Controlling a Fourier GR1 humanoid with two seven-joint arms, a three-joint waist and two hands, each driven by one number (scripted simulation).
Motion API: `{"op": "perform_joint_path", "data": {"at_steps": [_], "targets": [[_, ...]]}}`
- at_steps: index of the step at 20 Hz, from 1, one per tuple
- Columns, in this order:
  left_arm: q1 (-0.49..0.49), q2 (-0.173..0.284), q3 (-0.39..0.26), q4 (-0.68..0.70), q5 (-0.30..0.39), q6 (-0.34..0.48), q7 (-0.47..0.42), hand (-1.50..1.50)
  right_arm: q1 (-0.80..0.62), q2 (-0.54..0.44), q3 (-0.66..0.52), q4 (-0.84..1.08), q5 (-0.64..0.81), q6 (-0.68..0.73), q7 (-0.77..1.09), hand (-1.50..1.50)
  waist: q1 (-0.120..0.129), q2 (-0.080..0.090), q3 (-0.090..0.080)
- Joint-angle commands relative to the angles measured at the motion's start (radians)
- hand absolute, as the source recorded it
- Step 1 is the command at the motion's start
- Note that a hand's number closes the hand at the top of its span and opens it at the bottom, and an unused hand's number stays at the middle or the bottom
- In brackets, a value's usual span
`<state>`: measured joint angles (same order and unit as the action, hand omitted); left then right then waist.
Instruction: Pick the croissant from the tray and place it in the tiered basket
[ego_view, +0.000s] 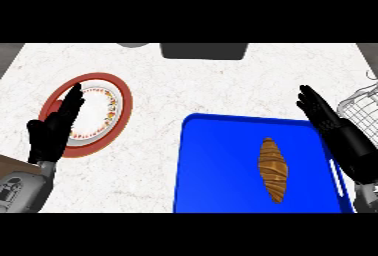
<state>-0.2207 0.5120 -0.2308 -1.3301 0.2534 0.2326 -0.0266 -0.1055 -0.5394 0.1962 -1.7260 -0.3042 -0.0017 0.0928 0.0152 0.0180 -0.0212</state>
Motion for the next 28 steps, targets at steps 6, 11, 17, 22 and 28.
{"op": "perform_joint_path", "data": {"at_steps": [6,11,17,22,28], "targets": [[0.015,-0.161,-0.109,-0.049,-0.002,-0.047,-0.071,0.0,-0.173,0.319,0.02,0.178,0.191,-0.465,0.141,-1.5,0.015,-0.011,0.019],[0.058,-0.174,-0.1,-0.003,0.038,-0.126,-0.127,0.0,-0.155,0.508,0.066,0.306,0.313,-0.656,-0.038,-1.5,0.004,-0.012,0.022],[0.042,-0.211,-0.084,0.059,0.017,-0.137,-0.147,0.0,-0.26,0.357,0.177,0.227,0.594,-0.681,0.233,-1.5,-0.021,-0.02,0.019],[0.088,-0.181,-0.07,0.014,0.041,-0.135,-0.116,0.0,-0.252,0.1,0.239,0.19,0.729,-0.44,0.535,-1.5,-0.04,-0.038,0.01],[0.068,-0.179,-0.07,0.013,0.031,-0.129,-0.102,0.0,-0.332,-0.028,0.385,0.138,0.746,-0.051,0.846,-1.5,-0.031,-0.042,0.007]]}}
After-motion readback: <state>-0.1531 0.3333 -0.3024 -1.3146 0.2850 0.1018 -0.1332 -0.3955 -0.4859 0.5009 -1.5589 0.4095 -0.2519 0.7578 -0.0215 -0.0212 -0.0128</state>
